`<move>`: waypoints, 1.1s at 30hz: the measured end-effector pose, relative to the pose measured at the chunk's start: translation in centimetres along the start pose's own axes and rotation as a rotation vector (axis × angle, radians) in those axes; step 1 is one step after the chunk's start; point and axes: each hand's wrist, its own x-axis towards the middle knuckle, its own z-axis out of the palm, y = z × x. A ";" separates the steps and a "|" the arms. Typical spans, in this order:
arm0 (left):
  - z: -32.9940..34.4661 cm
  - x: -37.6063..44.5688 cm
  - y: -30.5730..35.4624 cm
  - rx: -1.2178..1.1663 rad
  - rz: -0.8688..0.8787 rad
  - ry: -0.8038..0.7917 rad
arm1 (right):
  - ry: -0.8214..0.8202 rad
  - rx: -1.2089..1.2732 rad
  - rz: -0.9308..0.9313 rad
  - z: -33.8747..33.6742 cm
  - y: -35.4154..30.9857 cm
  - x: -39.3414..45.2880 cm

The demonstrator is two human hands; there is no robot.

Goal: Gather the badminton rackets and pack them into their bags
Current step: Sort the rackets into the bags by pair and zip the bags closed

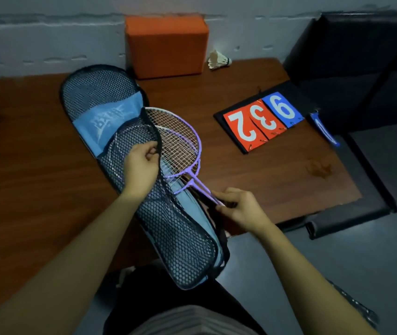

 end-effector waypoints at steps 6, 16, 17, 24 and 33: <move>0.4 -1.6 -0.5 -0.014 -0.055 0.018 | 0.021 0.012 -0.007 1.0 -1.0 0.7; -2.4 -3.5 -1.4 -0.167 -0.098 0.031 | 0.143 -0.149 -0.085 5.9 -5.9 5.4; -2.9 -3.4 -1.6 -0.174 -0.132 0.033 | 0.155 -0.155 -0.092 6.5 -6.3 6.0; -7.3 -0.8 -3.2 -0.234 -0.192 0.050 | 0.167 -0.229 -0.192 9.9 -9.8 10.0; -10.6 1.0 -7.1 0.019 -0.137 -0.010 | -0.016 -0.163 -0.183 14.1 -11.9 12.7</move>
